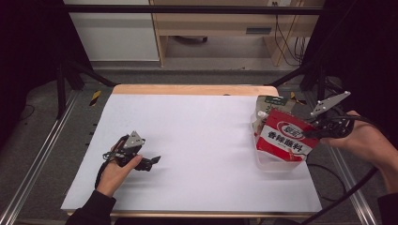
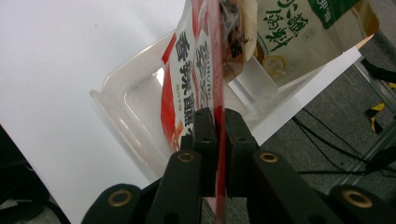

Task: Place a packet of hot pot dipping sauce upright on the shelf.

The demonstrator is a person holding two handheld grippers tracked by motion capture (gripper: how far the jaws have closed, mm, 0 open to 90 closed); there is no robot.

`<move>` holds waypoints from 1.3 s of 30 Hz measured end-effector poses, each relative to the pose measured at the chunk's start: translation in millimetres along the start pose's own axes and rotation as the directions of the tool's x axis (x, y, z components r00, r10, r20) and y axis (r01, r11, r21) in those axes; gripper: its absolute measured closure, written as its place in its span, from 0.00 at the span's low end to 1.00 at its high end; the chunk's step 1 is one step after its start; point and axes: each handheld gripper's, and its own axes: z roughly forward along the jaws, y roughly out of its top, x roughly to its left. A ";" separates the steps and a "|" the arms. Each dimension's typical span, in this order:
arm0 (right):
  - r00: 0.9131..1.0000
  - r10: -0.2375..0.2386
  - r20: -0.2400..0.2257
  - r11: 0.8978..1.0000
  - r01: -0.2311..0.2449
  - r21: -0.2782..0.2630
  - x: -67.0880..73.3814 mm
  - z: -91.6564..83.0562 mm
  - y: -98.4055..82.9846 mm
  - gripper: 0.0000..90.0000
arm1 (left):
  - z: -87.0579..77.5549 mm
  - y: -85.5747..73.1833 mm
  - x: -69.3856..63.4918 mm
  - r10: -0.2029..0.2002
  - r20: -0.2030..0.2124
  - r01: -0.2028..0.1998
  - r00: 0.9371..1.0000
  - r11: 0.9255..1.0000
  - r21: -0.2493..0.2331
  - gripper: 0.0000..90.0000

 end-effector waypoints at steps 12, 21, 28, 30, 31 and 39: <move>0.998 0.006 0.061 1.000 -0.005 -0.028 4.8 -2.1 26.1 0.50 | 0.1 0.2 -0.9 0.004 0.002 -0.004 1.000 1.000 0.001 0.08; 0.996 0.025 0.082 0.999 -0.023 -0.027 9.0 10.3 63.8 0.32 | -0.9 0.1 0.0 0.000 0.007 0.000 1.000 1.000 -0.002 0.08; 0.995 0.029 0.097 0.999 -0.026 -0.025 13.1 19.0 86.8 0.26 | -1.0 0.3 0.2 -0.001 0.006 0.001 1.000 1.000 -0.007 0.08; 0.995 0.029 0.100 0.999 -0.026 -0.022 13.6 19.9 91.5 0.25 | -1.2 0.3 0.5 -0.001 0.006 0.001 1.000 1.000 -0.008 0.08; 0.994 0.032 0.108 0.999 -0.030 -0.023 13.4 20.5 94.8 0.25 | -1.3 0.3 0.6 -0.002 0.007 0.002 1.000 1.000 -0.008 0.08; 0.984 0.095 0.151 0.995 -0.088 -0.055 15.9 15.9 109.6 0.21 | -1.6 0.4 0.7 -0.003 0.007 0.004 1.000 1.000 -0.008 0.08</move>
